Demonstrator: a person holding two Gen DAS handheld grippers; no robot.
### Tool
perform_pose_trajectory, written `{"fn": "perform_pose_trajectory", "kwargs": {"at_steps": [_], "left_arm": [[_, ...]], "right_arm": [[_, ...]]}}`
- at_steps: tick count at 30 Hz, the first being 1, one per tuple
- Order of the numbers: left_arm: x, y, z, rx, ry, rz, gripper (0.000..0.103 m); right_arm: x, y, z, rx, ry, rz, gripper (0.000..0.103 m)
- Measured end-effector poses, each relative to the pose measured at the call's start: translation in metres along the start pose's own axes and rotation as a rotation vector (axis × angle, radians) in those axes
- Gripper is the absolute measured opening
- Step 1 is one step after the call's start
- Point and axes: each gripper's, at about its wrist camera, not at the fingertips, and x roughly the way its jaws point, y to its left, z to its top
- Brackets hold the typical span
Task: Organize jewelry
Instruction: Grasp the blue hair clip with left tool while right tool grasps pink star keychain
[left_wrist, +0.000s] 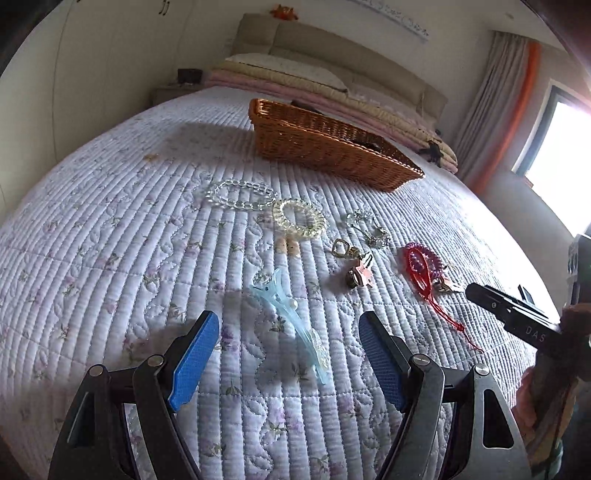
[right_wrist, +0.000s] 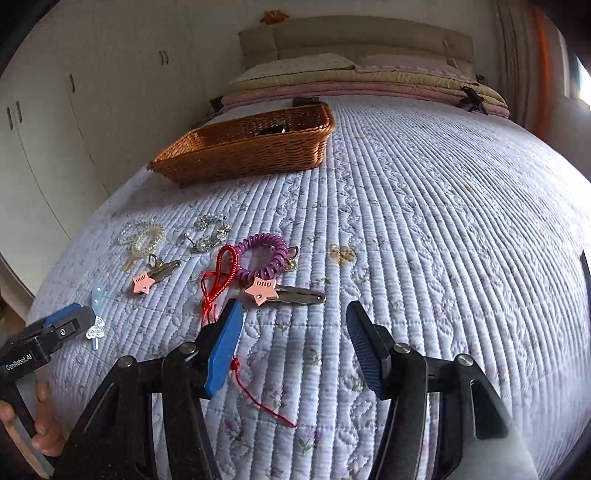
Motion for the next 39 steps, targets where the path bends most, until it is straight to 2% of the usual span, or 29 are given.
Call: {"fn": "perform_pose_trajectory", "kwargs": {"at_steps": [2,5,8,11,14,19,22,23,25,30,34,39], "left_arm": [[0.003,-0.002,0.001,0.006,0.001,0.004,0.079],[0.004,-0.002,0.001,0.005,-0.002,0.008,0.079],[0.004,-0.003,0.002,0.010,-0.005,0.012,0.079],[0.005,-0.002,0.003,0.010,-0.002,0.009,0.079],[0.004,-0.003,0.003,0.021,0.002,0.007,0.079],[0.004,-0.001,0.003,0.014,0.002,-0.002,0.079],[0.004,0.000,0.004,0.009,0.003,-0.006,0.079],[0.004,0.000,0.004,0.010,0.003,-0.006,0.079],[0.005,0.000,0.004,0.014,0.003,-0.002,0.079],[0.005,-0.002,0.002,0.032,0.000,0.015,0.077],[0.003,0.000,-0.001,0.048,-0.003,0.025,0.069],[0.006,0.003,0.002,0.041,0.014,0.038,0.059]], "right_arm": [[0.004,-0.005,0.012,-0.029,0.025,0.071,0.060],[0.011,-0.010,0.021,-0.073,0.034,0.109,0.060],[0.016,-0.012,0.019,-0.053,0.036,0.155,0.060],[0.019,-0.002,0.010,-0.097,0.043,0.122,0.060],[0.029,0.007,0.006,-0.190,0.083,0.038,0.060],[0.042,0.004,0.016,-0.295,0.137,0.056,0.059],[0.047,0.009,0.018,-0.333,0.148,0.066,0.051],[0.046,0.011,0.018,-0.340,0.145,0.063,0.043],[0.040,0.015,0.014,-0.334,0.136,0.070,0.033],[0.030,0.031,-0.003,-0.289,0.129,0.030,0.032],[0.023,0.033,-0.010,-0.130,0.114,-0.075,0.032],[0.023,0.025,-0.011,0.013,0.052,-0.125,0.031]]}}
